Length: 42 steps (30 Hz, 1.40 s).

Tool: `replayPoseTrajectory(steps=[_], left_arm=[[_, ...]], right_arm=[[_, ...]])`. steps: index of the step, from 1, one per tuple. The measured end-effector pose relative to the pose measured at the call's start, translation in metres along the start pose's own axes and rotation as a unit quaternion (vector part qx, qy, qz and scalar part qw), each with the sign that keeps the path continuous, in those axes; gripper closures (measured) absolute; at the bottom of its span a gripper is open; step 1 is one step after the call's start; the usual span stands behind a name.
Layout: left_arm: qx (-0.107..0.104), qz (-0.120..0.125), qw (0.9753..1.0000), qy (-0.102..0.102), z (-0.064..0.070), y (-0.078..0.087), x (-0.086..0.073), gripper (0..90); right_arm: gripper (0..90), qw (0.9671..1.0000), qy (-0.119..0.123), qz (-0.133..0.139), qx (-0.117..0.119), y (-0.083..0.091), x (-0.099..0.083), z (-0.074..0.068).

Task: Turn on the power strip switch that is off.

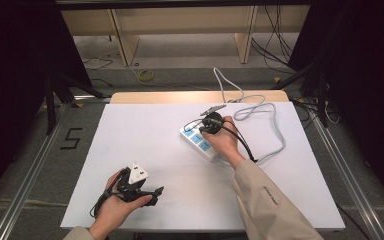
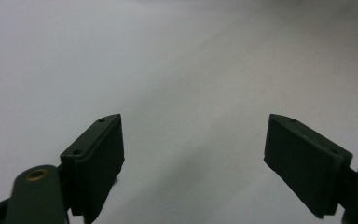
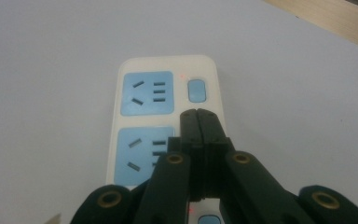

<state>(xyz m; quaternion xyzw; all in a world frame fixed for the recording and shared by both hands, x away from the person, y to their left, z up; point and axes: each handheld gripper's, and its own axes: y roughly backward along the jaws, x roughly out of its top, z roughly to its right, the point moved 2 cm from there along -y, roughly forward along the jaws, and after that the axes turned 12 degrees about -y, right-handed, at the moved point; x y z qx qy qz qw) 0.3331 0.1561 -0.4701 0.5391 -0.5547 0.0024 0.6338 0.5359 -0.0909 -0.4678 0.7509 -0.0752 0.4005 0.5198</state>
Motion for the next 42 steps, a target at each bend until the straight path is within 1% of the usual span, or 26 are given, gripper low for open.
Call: replayPoseTrajectory(steps=[6, 15, 19, 27, 31, 33, 40, 42], left_arm=[[0.000, 0.001, 1.0000, 0.003, 0.0004, -0.0005, 0.0001, 19.8], [-0.001, -0.002, 1.0000, 0.000, 0.0009, -0.0006, 0.0007, 19.9], [-0.002, -0.002, 1.0000, 0.000, 0.0010, -0.0009, 0.0007, 19.9], [-0.002, -0.001, 1.0000, -0.001, 0.0017, -0.0006, 0.0012, 19.9], [-0.002, -0.001, 1.0000, -0.002, 0.0019, -0.0008, 0.0013, 19.9], [-0.002, -0.001, 1.0000, -0.002, 0.0019, -0.0009, 0.0013, 20.0], [-0.002, -0.002, 1.0000, -0.003, 0.0015, -0.0011, 0.0013, 20.0], [-0.002, -0.001, 1.0000, -0.003, 0.0019, -0.0010, 0.0014, 20.0]], right_arm=[[90.0, 0.9999, -0.014, -0.003, 0.000, -0.0007, 0.0000, 0.0024], [90.0, 0.9997, -0.021, -0.008, -0.001, -0.0011, -0.0002, 0.0047], [90.0, 0.9998, -0.019, -0.010, 0.000, -0.0018, 0.0002, 0.0047], [90.0, 0.9997, -0.014, -0.019, -0.007, -0.0019, 0.0015, 0.0018], [90.0, 0.9995, -0.023, -0.020, -0.003, -0.0024, 0.0014, 0.0018], [90.0, 0.9995, -0.024, -0.022, -0.004, -0.0024, 0.0018, 0.0016], [90.0, 0.9995, -0.013, -0.026, -0.010, -0.0025, 0.0034, 0.0011], [90.0, 0.9995, -0.014, -0.027, -0.012, -0.0026, 0.0038, 0.0011]])
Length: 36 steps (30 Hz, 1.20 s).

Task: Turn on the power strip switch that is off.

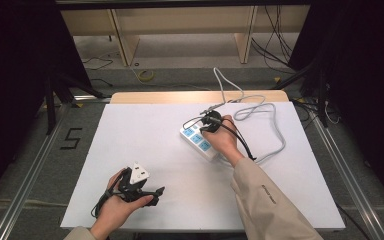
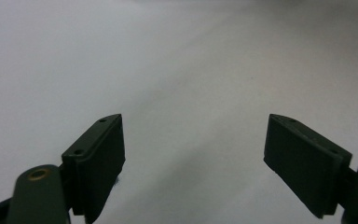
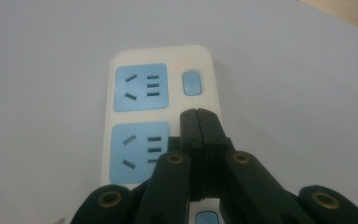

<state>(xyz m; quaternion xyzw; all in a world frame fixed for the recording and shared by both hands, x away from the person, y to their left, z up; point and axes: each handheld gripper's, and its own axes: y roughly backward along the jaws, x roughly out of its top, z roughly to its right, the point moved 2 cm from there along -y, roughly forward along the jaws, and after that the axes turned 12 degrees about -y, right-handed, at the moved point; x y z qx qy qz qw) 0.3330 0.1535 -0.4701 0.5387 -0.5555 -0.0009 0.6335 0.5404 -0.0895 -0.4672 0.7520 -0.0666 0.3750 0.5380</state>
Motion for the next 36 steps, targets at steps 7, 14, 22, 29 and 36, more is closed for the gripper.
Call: replayPoseTrajectory(steps=[7, 14, 22, 29, 36], left_arm=[[0.000, 0.000, 1.0000, -0.001, -0.0004, 0.0002, -0.0001, 20.0], [0.000, 0.000, 1.0000, 0.001, -0.0001, 0.0003, -0.0002, 20.0], [0.000, 0.000, 1.0000, -0.001, 0.0001, 0.0001, -0.0001, 20.1], [0.000, 0.001, 1.0000, 0.000, 0.0007, -0.0001, 0.0002, 20.1], [0.000, 0.002, 1.0000, 0.000, 0.0010, -0.0003, 0.0001, 20.1]], right_arm=[[90.0, 1.0000, 0.003, -0.004, -0.004, -0.0008, 0.0009, -0.0006], [90.0, 0.9999, -0.008, -0.011, -0.002, -0.0017, 0.0008, 0.0007], [90.0, 0.9998, -0.006, -0.018, -0.006, -0.0020, 0.0024, -0.0004], [90.0, 0.9997, 0.004, -0.019, -0.014, -0.0022, 0.0024, -0.0026], [90.0, 0.9994, 0.009, -0.025, -0.021, -0.0025, 0.0033, -0.0044]])
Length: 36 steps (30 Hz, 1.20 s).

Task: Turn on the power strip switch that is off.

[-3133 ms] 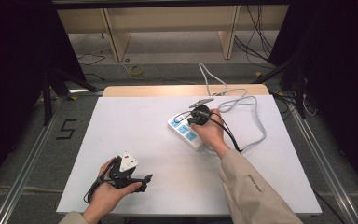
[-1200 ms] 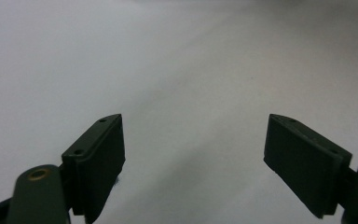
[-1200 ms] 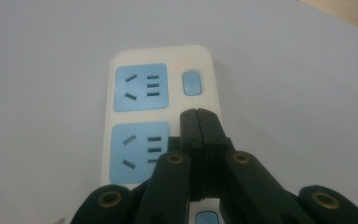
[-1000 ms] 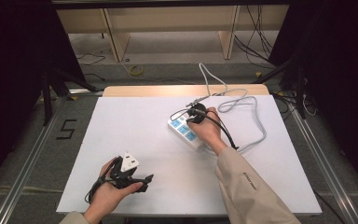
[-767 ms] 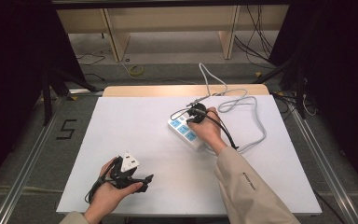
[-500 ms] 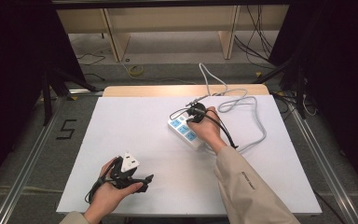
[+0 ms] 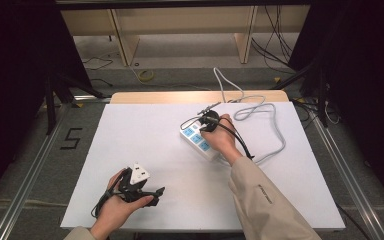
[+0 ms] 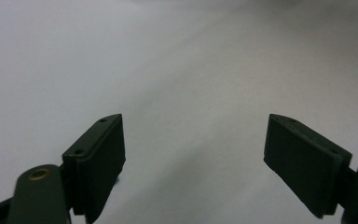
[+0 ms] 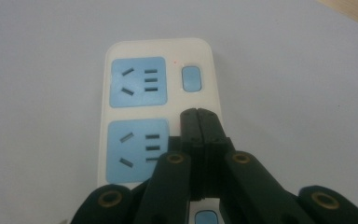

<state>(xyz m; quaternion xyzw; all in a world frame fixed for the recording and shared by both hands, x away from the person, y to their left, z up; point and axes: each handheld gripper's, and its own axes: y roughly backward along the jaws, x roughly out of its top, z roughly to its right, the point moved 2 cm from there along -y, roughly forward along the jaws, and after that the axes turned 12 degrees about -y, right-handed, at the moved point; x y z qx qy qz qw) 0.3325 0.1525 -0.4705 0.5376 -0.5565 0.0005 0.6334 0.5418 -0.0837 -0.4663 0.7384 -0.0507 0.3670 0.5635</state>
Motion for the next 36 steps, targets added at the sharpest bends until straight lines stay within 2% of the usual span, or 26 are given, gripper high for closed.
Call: replayPoseTrajectory(steps=[36], left_arm=[[-0.002, 0.000, 1.0000, 0.000, 0.0002, -0.0003, 0.0000, 20.2]], right_arm=[[90.0, 0.9998, 0.002, -0.016, -0.012, -0.0009, 0.0040, -0.0029]])
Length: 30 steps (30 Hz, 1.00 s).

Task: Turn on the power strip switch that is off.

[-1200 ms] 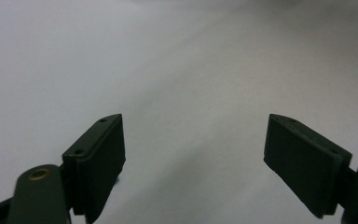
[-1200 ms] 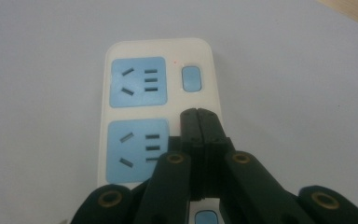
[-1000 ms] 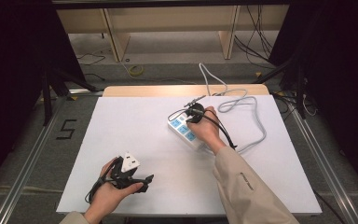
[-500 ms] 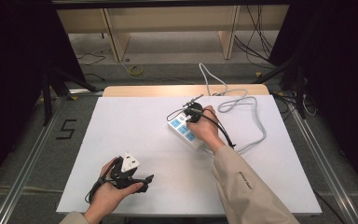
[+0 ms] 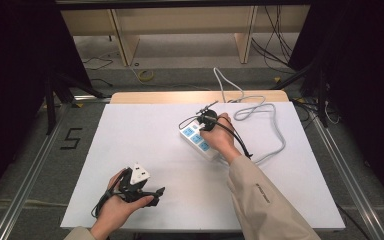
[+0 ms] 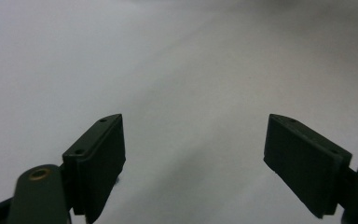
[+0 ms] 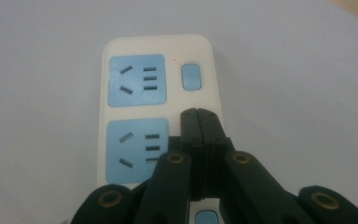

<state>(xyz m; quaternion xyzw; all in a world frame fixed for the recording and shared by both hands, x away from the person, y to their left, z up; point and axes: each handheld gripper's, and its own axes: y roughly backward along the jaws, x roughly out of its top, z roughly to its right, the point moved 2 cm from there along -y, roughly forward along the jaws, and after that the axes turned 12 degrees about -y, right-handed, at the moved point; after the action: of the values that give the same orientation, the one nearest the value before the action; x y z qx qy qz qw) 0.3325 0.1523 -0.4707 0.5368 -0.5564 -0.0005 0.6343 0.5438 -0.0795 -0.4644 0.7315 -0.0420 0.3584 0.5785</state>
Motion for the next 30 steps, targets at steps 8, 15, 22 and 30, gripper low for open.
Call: replayPoseTrajectory(steps=[8, 15, 22, 30], left_arm=[[0.001, 0.001, 1.0000, 0.001, 0.0002, -0.0003, 0.0001, 20.2], [0.001, 0.001, 1.0000, 0.001, 0.0000, -0.0001, 0.0000, 20.2], [0.001, 0.000, 1.0000, -0.002, 0.0000, 0.0001, 0.0001, 20.3], [0.001, 0.001, 1.0000, 0.000, 0.0002, -0.0002, 0.0001, 20.3]], right_arm=[[90.0, 1.0000, -0.005, -0.003, 0.002, 0.0000, 0.0005, 0.0003], [90.0, 1.0000, 0.001, -0.006, 0.000, 0.0000, 0.0010, -0.0001], [90.0, 0.9999, -0.001, -0.009, 0.006, -0.0007, 0.0008, 0.0014], [90.0, 0.9999, -0.004, -0.007, 0.008, -0.0007, 0.0005, 0.0017]])
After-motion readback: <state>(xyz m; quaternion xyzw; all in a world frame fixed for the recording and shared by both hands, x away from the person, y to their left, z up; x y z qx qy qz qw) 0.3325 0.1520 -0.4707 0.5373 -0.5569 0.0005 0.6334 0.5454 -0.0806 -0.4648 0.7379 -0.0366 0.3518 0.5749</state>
